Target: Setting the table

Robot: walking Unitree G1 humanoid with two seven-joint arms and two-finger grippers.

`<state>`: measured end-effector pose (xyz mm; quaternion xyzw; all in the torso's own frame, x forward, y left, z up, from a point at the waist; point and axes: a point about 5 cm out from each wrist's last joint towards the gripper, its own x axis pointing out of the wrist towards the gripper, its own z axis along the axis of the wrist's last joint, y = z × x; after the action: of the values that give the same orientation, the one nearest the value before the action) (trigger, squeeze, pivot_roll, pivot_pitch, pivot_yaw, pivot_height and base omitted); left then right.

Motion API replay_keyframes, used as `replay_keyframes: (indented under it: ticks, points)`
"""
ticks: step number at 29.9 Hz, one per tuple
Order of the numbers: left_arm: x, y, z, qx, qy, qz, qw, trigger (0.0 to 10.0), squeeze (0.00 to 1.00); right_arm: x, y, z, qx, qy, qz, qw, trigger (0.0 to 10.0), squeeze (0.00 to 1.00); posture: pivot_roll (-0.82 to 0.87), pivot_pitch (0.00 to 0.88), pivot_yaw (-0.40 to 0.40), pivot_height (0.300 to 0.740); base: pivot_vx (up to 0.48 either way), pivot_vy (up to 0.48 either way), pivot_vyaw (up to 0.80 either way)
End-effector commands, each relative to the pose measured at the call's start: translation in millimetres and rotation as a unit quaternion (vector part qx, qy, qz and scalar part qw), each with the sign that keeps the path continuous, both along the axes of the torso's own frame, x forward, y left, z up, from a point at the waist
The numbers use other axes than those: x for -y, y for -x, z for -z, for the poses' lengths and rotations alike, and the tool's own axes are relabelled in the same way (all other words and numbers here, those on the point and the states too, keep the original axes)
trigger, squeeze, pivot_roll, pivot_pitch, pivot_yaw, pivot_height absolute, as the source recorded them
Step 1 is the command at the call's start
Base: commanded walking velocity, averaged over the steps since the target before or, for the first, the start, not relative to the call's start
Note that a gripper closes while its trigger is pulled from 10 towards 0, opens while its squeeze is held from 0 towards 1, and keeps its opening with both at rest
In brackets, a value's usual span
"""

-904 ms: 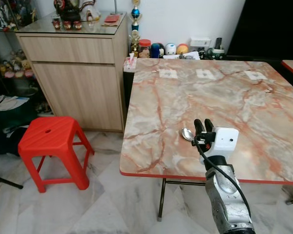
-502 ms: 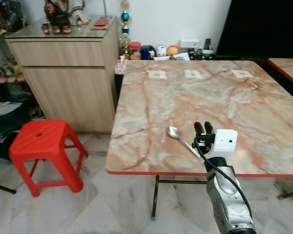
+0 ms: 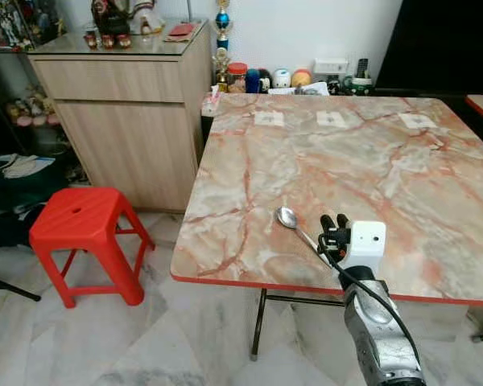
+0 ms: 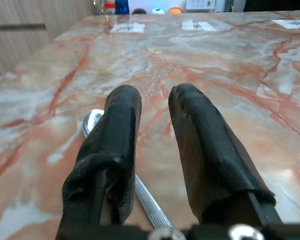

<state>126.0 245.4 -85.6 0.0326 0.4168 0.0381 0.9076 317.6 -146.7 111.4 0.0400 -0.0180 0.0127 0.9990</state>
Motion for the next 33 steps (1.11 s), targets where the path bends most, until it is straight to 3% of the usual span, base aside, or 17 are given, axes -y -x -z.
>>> replay_keyframes:
  ticks: [1, 4, 11, 28, 33]
  points:
    - [-2.4, 4.4, 0.9, -0.006, 0.0, -0.003, 1.0, 10.0, 0.0, -0.1, -0.4, -10.6, 0.028, -0.007, 0.0, 1.0, 10.0, 0.0, 0.04, 0.05, -0.008, 0.74, 0.0, 0.0, 0.0]
    - [-2.4, 4.5, 1.0, -0.006, 0.0, -0.004, 1.0, 10.0, 0.0, 0.9, 0.5, -24.9, 0.076, -0.016, 0.01, 0.997, 10.0, 0.0, 0.04, 0.05, -0.008, 0.74, 0.08, 0.0, 0.0]
    - [-1.9, 4.2, 1.0, -0.005, 0.002, -0.004, 1.0, 10.0, 0.0, -0.3, 1.3, -32.7, 0.104, -0.008, 0.006, 0.995, 10.0, 0.0, 0.04, 0.053, -0.01, 0.74, 0.254, 0.0, 0.0]
    - [-1.2, 4.6, 1.3, -0.006, 0.004, -0.004, 1.0, 10.0, 0.0, -7.8, 3.1, -32.1, 0.106, 0.006, -0.02, 0.994, 10.0, 0.0, 0.04, 0.056, -0.013, 0.74, 0.275, 0.0, 0.0]
    - [-1.5, 4.4, 1.1, -0.005, 0.005, -0.005, 1.0, 10.0, 0.0, -12.6, 4.0, -31.6, 0.099, 0.012, -0.036, 0.994, 10.0, 0.0, 0.04, 0.057, -0.013, 0.74, 0.0, 0.0, 0.0]
